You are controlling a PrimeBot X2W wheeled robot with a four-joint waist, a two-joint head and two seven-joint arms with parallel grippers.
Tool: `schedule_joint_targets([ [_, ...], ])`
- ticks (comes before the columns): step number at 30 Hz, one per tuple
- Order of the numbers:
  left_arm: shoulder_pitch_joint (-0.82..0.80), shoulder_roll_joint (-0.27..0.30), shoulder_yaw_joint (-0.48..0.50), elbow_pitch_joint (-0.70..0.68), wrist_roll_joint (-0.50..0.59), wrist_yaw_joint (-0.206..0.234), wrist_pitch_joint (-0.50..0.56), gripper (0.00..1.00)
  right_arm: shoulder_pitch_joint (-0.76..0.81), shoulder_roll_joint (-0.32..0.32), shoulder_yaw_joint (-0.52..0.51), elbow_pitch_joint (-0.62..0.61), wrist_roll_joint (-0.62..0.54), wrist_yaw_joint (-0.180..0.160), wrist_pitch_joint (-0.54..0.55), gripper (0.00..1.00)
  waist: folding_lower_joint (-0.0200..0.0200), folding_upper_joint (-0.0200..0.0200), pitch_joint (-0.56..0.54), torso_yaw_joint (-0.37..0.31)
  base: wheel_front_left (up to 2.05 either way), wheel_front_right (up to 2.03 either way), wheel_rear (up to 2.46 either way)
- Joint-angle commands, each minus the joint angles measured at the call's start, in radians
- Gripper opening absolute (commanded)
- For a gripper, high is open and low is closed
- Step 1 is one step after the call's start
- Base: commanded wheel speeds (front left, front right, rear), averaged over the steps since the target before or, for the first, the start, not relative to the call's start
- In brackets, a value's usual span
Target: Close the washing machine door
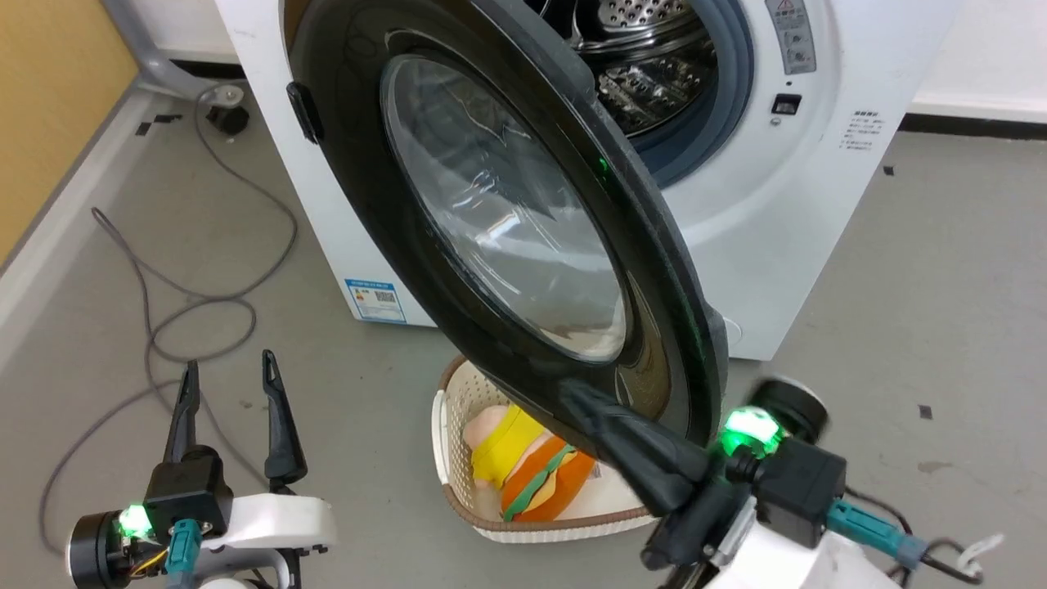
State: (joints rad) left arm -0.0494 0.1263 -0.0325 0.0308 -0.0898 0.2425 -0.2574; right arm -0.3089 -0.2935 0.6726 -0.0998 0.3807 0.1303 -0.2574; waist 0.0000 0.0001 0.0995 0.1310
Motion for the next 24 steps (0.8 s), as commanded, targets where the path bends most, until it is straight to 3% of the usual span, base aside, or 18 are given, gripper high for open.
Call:
schedule_joint_targets([
  [1,-0.001,-0.005,0.003,-0.004,0.006,-0.005,-0.004,1.00,0.022,-0.002,-0.009,0.013,0.002,0.000,-0.004,0.00,0.0000,-0.0001,0.003,0.001,0.00,0.00,0.00],
  [14,-0.034,-0.033,0.025,-0.012,0.025,-0.030,-0.004,1.00,0.026,-0.023,-0.223,0.191,-0.054,0.000,-0.004,0.00,0.0000,-0.0001,0.071,-0.011,0.00,0.00,0.00],
  [24,-0.091,-0.054,0.019,-0.040,0.033,-0.039,-0.004,1.00,-0.144,-0.055,-0.370,0.314,-0.066,0.000,-0.004,0.00,0.0000,-0.0001,0.183,0.000,0.00,0.00,0.00],
])
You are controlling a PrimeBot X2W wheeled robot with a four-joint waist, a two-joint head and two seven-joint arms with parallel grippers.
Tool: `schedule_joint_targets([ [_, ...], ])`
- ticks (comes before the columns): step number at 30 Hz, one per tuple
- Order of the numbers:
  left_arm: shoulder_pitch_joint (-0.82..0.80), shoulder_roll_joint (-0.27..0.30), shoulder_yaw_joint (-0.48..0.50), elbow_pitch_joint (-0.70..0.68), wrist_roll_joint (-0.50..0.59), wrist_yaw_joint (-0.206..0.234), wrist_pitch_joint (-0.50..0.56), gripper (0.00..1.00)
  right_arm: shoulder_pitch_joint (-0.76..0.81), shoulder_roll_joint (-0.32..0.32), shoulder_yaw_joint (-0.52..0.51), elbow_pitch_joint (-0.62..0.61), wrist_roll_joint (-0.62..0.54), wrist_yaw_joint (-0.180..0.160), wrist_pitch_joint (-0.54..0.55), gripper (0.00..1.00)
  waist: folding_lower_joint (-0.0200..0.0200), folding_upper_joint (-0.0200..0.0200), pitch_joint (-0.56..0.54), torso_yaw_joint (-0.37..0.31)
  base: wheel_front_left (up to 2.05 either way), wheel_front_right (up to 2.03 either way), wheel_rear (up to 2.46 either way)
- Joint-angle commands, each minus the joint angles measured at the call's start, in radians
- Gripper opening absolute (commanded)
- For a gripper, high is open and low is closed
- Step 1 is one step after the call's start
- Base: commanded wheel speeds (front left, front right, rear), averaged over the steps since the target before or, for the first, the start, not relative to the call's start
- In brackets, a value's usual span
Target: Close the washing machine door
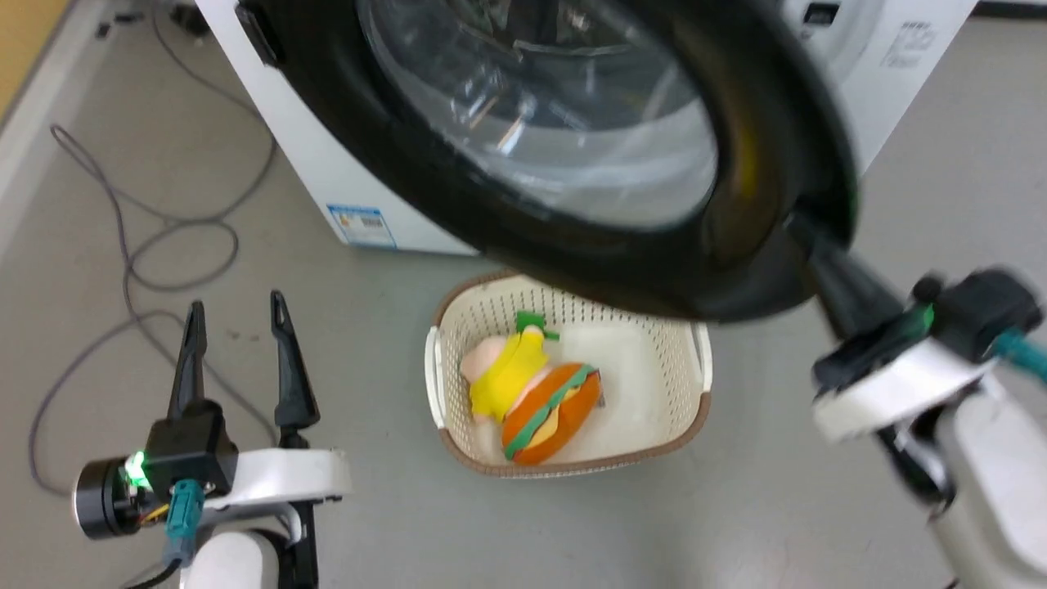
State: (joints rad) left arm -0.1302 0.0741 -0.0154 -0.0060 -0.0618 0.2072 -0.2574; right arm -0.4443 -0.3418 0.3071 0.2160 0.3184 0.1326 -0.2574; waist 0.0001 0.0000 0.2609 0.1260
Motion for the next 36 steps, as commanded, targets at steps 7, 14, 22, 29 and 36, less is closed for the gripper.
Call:
schedule_joint_targets([
  [7,-0.066,-0.013,-0.007,-0.023,0.007,-0.003,-0.004,1.00,-0.182,-0.023,-0.066,0.119,-0.023,-0.002,-0.004,0.00,-0.0001,0.0000,0.122,0.020,0.00,0.00,0.00],
  [14,-0.111,-0.019,-0.014,-0.033,0.005,-0.002,-0.004,1.00,-0.343,-0.031,-0.119,0.246,-0.049,-0.002,-0.004,0.00,-0.0001,0.0000,0.183,0.025,0.00,0.00,0.00],
  [22,-0.138,-0.022,-0.019,-0.040,0.000,-0.001,-0.004,1.00,-0.476,-0.023,-0.143,0.350,-0.085,-0.002,-0.004,0.00,-0.0001,0.0000,0.223,0.023,0.00,0.00,0.00],
  [29,-0.150,-0.023,-0.013,-0.039,0.000,-0.004,-0.004,1.00,-0.531,0.000,-0.185,0.408,-0.108,-0.002,-0.004,0.00,-0.0001,0.0000,0.242,0.018,0.00,0.00,0.00],
  [36,-0.130,-0.023,0.004,-0.022,0.006,-0.005,-0.004,1.00,-0.447,0.017,-0.208,0.304,-0.146,-0.002,-0.004,0.00,-0.0001,0.0000,0.187,-0.011,0.00,0.00,0.00],
])
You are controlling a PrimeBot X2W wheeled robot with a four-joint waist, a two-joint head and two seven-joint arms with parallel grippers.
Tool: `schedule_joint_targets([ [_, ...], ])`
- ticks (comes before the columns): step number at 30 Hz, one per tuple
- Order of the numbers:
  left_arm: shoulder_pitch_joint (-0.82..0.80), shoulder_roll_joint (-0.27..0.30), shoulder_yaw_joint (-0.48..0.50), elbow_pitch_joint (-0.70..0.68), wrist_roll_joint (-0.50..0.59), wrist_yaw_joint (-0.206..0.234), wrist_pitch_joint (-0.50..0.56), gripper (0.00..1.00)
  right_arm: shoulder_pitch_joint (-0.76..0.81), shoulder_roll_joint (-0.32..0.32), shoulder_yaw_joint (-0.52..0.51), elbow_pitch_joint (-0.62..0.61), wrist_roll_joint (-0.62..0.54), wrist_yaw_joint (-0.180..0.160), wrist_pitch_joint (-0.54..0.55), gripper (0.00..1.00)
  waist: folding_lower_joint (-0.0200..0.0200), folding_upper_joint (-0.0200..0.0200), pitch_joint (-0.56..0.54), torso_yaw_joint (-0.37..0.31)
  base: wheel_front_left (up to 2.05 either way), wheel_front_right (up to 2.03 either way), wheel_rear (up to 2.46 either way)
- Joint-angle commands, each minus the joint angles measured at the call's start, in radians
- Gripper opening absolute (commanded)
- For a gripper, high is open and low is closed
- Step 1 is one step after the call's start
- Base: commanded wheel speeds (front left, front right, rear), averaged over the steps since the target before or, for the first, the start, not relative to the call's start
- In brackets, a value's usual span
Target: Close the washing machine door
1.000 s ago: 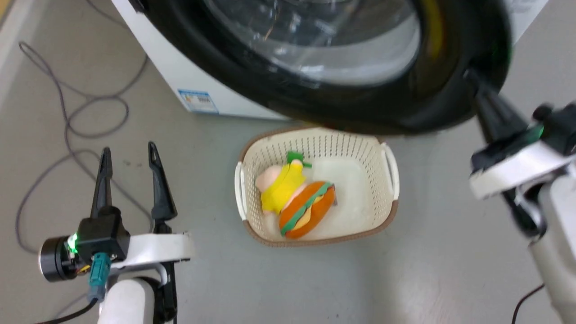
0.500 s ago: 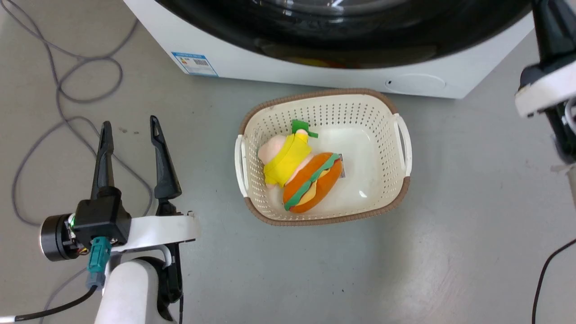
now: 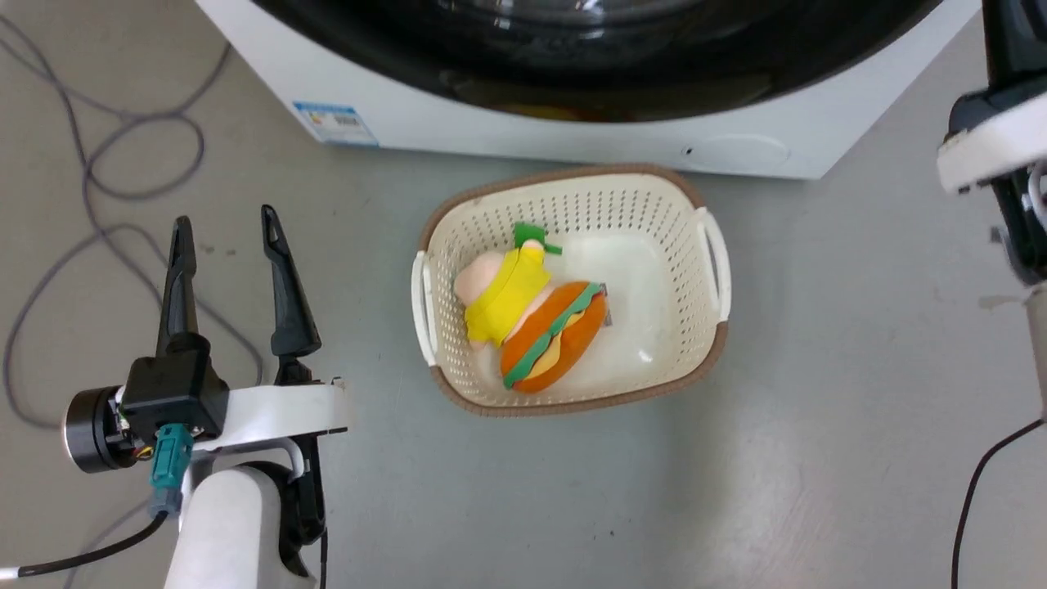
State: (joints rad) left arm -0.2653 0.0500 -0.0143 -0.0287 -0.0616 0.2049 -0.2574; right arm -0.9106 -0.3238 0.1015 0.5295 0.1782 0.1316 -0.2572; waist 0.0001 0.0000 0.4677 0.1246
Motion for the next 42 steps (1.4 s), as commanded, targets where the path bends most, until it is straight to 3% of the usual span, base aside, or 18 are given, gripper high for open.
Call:
schedule_joint_targets([
  [1,0.019,0.001,0.013,0.008,0.009,-0.004,-0.004,1.00,0.073,0.005,-0.013,-0.080,-0.013,-0.001,-0.005,0.00,-0.0001,0.0000,-0.050,-0.023,0.00,0.00,0.00],
  [10,0.090,0.003,0.042,0.034,0.027,-0.018,-0.004,1.00,0.343,0.070,-0.132,-0.376,-0.068,-0.001,-0.005,0.00,-0.0001,0.0000,-0.184,-0.086,0.00,0.00,0.00],
  [16,0.147,0.003,0.050,0.054,0.034,-0.023,-0.004,1.00,0.517,0.152,-0.167,-0.433,-0.104,-0.001,-0.005,0.00,-0.0001,0.0000,-0.273,-0.127,0.00,0.00,0.00],
  [17,0.157,0.003,0.051,0.058,0.034,-0.024,-0.004,1.00,0.546,0.166,-0.169,-0.431,-0.107,-0.001,-0.005,0.09,-0.0001,0.0000,-0.287,-0.131,0.00,0.00,0.00],
  [18,0.167,0.003,0.051,0.062,0.034,-0.025,-0.004,1.00,0.573,0.179,-0.171,-0.427,-0.111,-0.001,-0.005,0.36,-0.0001,0.0000,-0.301,-0.136,0.00,0.00,0.00],
  [19,0.175,0.004,0.051,0.065,0.035,-0.028,-0.004,1.00,0.596,0.191,-0.173,-0.427,-0.112,-0.001,-0.005,0.79,-0.0001,0.0000,-0.313,-0.140,0.00,0.00,0.00],
  [20,0.183,0.004,0.052,0.069,0.035,-0.029,-0.004,1.00,0.618,0.201,-0.174,-0.426,-0.115,-0.001,-0.005,1.00,-0.0001,0.0000,-0.324,-0.144,0.00,0.00,0.00],
  [28,0.246,0.004,0.050,0.101,0.025,-0.051,-0.004,1.00,0.789,0.264,-0.200,-0.447,-0.134,-0.001,-0.005,1.00,-0.0001,0.0000,-0.412,-0.162,0.00,0.00,0.00],
  [42,0.323,0.010,0.051,0.143,0.017,-0.105,-0.004,1.00,0.957,0.273,-0.212,-0.498,-0.051,-0.001,-0.005,1.00,-0.0001,0.0000,-0.479,-0.153,0.00,0.00,0.00],
])
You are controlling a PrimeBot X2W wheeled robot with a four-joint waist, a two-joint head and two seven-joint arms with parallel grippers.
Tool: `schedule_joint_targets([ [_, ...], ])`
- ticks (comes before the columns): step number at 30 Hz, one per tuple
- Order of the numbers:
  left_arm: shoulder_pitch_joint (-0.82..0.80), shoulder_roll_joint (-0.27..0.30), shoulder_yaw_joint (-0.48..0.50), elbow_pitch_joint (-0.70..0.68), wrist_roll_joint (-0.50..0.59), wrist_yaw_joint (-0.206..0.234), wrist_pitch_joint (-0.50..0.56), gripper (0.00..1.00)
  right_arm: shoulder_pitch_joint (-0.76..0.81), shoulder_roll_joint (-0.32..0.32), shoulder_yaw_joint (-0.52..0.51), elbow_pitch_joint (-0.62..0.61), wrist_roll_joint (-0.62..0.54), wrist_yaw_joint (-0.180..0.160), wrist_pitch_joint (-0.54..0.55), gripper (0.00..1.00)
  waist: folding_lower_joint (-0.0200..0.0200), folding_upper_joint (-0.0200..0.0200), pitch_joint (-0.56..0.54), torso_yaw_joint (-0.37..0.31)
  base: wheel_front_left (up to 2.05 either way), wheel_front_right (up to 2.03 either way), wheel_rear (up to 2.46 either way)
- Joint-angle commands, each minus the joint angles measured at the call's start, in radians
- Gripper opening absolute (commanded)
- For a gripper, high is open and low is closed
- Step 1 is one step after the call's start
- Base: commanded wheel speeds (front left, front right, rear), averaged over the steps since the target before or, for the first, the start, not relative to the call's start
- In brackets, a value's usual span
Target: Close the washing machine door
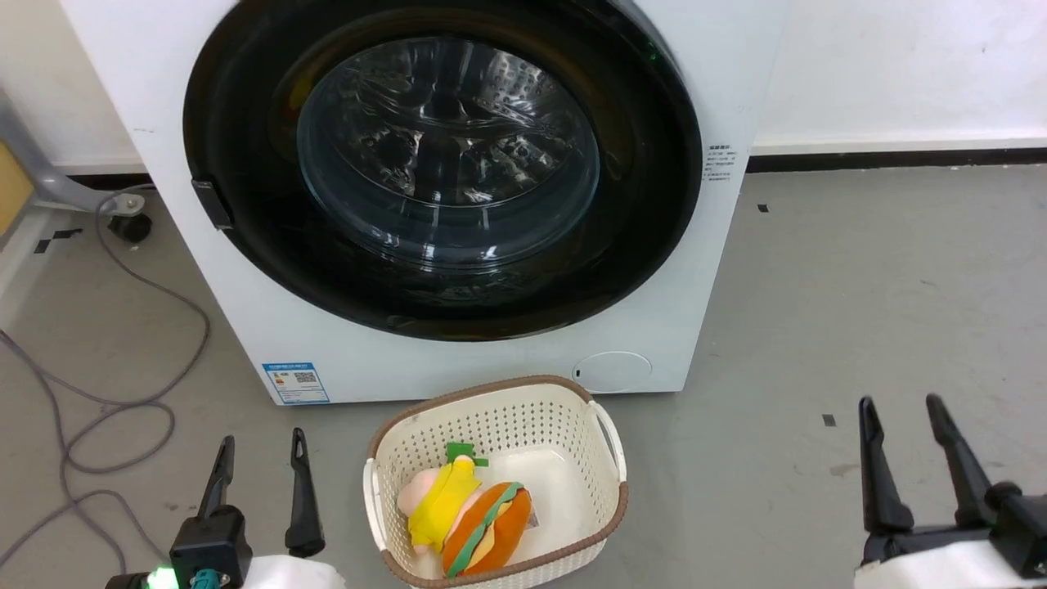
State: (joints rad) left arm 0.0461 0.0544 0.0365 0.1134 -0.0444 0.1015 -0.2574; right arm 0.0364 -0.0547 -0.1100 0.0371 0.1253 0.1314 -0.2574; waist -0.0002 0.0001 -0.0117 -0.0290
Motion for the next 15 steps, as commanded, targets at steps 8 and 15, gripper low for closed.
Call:
schedule_joint_targets([
  [8,0.000,-0.002,0.002,0.004,0.000,-0.009,0.004,0.00,0.013,0.000,0.005,0.001,-0.001,0.000,0.003,0.00,0.0002,-0.0001,0.001,0.002,0.00,0.00,0.00],
  [15,-0.002,-0.002,0.000,-0.003,0.003,-0.014,0.018,0.00,0.011,0.000,0.011,-0.001,-0.008,0.000,0.017,0.00,0.0002,-0.0001,0.001,0.004,0.00,0.00,0.00],
])
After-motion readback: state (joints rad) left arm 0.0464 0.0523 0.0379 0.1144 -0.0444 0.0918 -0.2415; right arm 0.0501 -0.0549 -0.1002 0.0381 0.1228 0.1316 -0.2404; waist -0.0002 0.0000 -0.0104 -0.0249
